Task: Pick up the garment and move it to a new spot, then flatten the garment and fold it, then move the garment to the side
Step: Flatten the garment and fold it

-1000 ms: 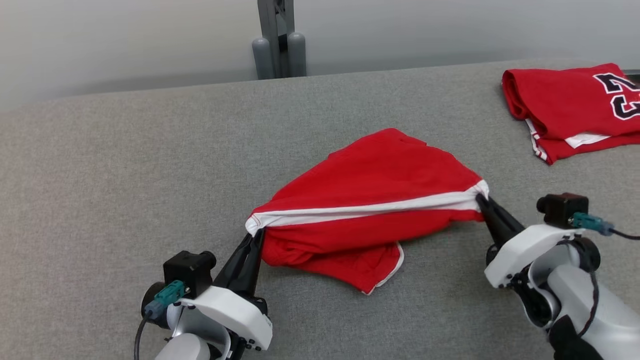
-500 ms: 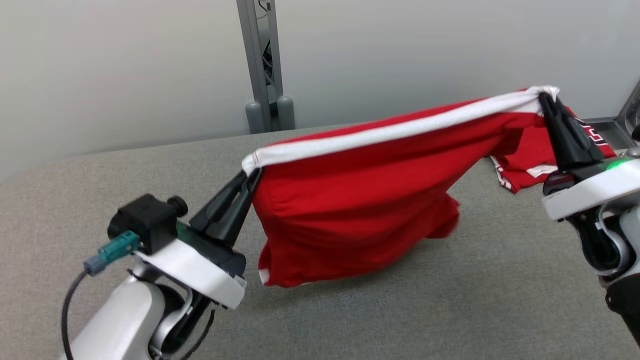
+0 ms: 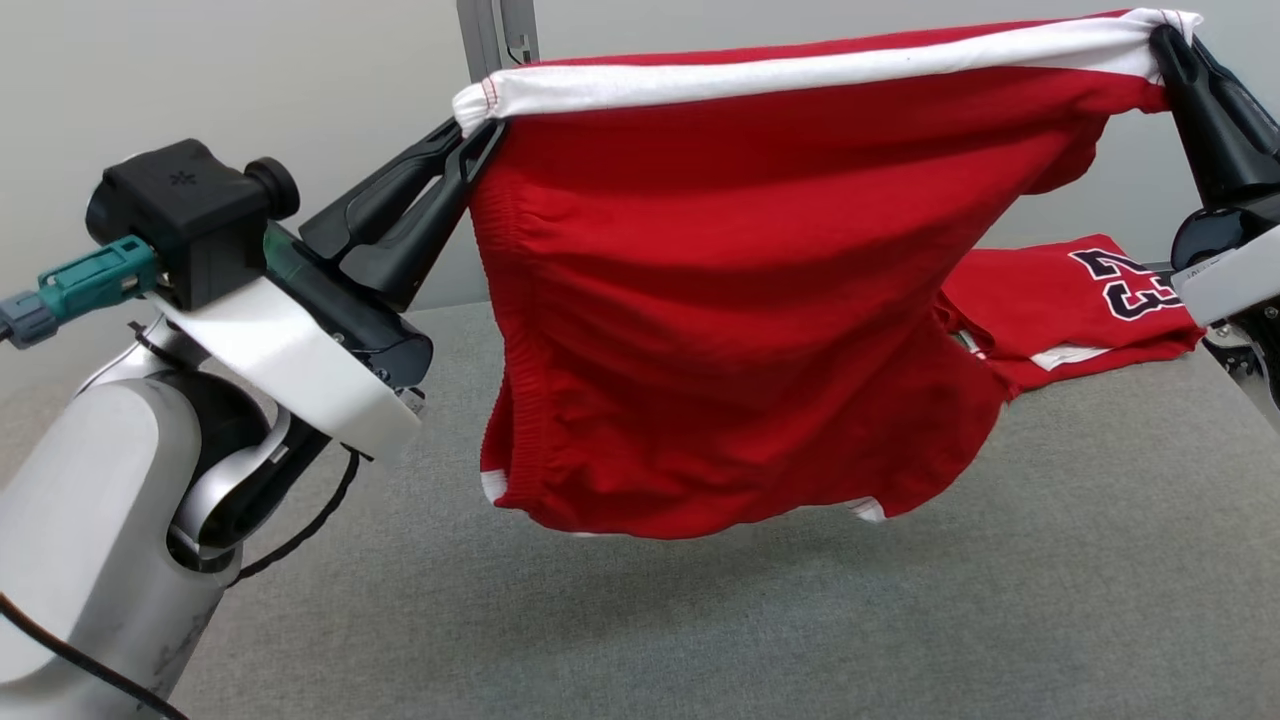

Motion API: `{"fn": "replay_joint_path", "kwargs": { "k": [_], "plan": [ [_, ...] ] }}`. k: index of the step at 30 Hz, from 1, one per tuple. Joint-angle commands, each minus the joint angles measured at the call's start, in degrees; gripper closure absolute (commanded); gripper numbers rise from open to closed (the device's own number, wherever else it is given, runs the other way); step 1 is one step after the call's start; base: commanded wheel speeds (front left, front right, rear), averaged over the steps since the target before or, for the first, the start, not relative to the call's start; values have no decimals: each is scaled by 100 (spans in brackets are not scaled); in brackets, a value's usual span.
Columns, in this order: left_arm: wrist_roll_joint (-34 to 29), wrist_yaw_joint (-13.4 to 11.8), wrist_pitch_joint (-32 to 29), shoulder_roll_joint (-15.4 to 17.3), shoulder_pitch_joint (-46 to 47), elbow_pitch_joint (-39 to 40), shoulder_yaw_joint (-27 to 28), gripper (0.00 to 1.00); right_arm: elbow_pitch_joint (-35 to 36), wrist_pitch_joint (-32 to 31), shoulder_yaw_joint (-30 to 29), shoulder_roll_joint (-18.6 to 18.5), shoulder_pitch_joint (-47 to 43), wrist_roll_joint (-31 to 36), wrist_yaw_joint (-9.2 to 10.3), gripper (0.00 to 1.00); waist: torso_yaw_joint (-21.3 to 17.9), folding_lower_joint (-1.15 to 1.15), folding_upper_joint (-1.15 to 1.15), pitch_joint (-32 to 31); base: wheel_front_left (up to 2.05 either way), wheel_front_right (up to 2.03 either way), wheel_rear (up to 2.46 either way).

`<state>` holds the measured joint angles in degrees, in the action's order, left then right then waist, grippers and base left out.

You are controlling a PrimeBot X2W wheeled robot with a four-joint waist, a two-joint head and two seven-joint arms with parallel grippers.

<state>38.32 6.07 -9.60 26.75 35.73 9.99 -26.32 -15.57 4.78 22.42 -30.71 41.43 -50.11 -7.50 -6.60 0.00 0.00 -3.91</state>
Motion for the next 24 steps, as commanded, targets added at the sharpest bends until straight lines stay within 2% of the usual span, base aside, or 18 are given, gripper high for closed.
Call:
{"fn": "replay_joint_path", "kwargs": {
  "k": [1, 6, 11, 15, 22, 23, 24],
  "plan": [
    [9, 37, -22, 30, 95, -53, -3, 100, 19, -89, -14, -64, 38, -42, 2, 100, -11, 0, 0, 5, 0, 0, 0],
    [81, 68, 53, -8, 238, -210, -97, 100, -48, -342, -42, -55, -37, -189, 2, 100, -42, 0, 0, 26, 0, 0, 0],
    [167, 103, 182, -67, 82, -335, -375, 100, -150, -630, 186, -13, -295, -194, 2, 100, -53, 0, 0, 110, 0, 0, 0],
    [119, 109, 427, -36, -457, -428, -628, 100, -325, -502, 482, 147, -780, -22, 2, 100, -74, 0, 0, 312, 0, 0, 0],
    [-286, -114, 1077, 4, -1442, -800, -919, 100, -1034, -10, 982, 592, -1500, 204, 2, 100, -19, 0, 0, 705, 0, 0, 0],
    [-334, -143, 1190, -28, -1561, -871, -968, 100, -1202, 94, 1033, 671, -1576, 221, 2, 96, 8, 0, 0, 781, 0, 0, 0],
    [-384, -164, 1298, -54, -1660, -945, -1011, 100, -1376, 206, 1069, 746, -1631, 218, 2, 81, 38, 0, 0, 848, 0, 0, 0]
  ]
}}
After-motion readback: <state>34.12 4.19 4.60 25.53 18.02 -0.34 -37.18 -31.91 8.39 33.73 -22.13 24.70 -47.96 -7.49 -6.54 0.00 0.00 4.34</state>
